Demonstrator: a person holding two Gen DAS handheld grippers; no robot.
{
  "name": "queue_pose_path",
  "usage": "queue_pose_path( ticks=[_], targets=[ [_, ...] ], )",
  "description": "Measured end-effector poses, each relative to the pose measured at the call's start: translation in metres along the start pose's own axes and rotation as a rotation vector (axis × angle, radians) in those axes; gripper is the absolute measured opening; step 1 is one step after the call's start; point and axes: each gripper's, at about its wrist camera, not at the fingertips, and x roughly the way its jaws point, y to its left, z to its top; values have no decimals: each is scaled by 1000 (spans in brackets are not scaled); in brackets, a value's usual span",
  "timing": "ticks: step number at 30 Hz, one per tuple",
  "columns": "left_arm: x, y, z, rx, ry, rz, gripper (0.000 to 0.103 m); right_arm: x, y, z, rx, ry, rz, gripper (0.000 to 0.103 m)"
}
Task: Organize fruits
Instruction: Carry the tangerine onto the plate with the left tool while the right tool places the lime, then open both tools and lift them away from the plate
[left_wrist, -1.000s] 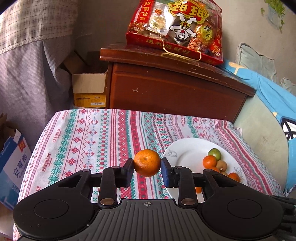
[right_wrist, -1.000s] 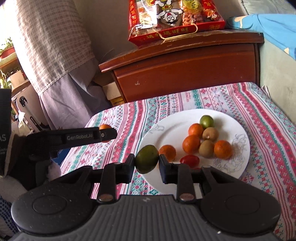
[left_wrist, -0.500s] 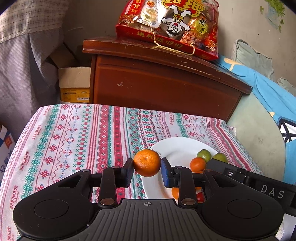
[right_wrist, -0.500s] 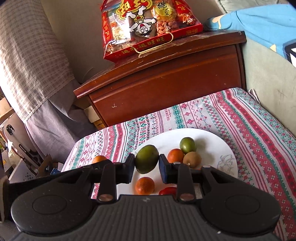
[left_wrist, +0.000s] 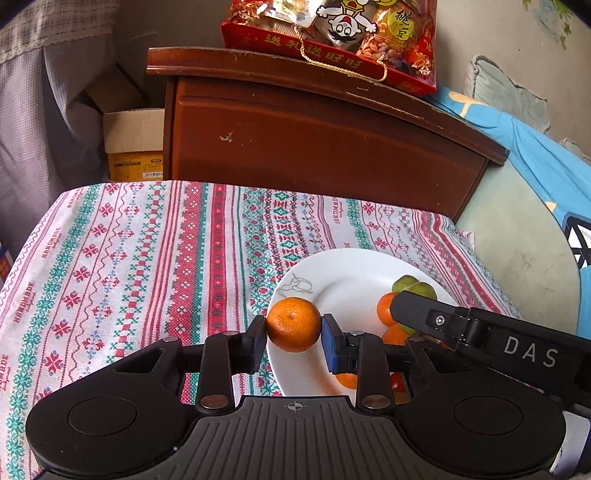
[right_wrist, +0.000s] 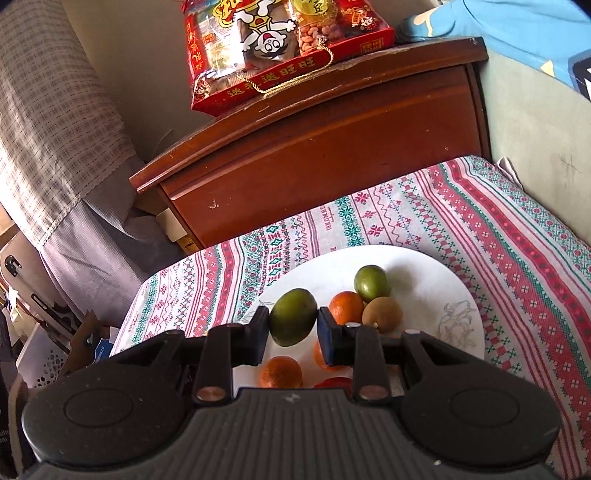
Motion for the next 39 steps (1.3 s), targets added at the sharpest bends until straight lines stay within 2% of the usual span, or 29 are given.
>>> queue_pose_path(
  ticks=[3,9,11,12,20,24,27,29,30,31,39],
  targets=[
    [1,-4,-1,14,14,9,30,2,-2,-1,13,0,-5,32],
    [-4,-13,2,57,9,12,32,-3,-3,3,25,-14,-25,32],
    [-6,-15,2,64,15,11,36,-4,-3,5,24,-16,-35,33],
    [-8,-16,3,67,17,15,42,-6,-1,6,22,-15,-43,34],
    [-25,-21,5,89,32,31,50,-24,6,11,-8,-23,-81,48],
    [-35,-24,5,99,54,47,66,-38,8,13,-23,-29,-109,56],
    [-44,-26,6,111,60,48,67,-49,10,17,-33,-36,-135,62],
    [-50,-28,8,127,69,56,72,-57,10,20,-34,-41,-148,65],
    [-52,-29,9,132,74,61,76,-60,11,21,-31,-42,-160,70],
    [-55,-29,10,136,77,64,77,-64,11,22,-29,-42,-171,75],
    [-62,-19,14,147,145,107,82,-77,12,19,-39,8,-229,83]
  ],
)
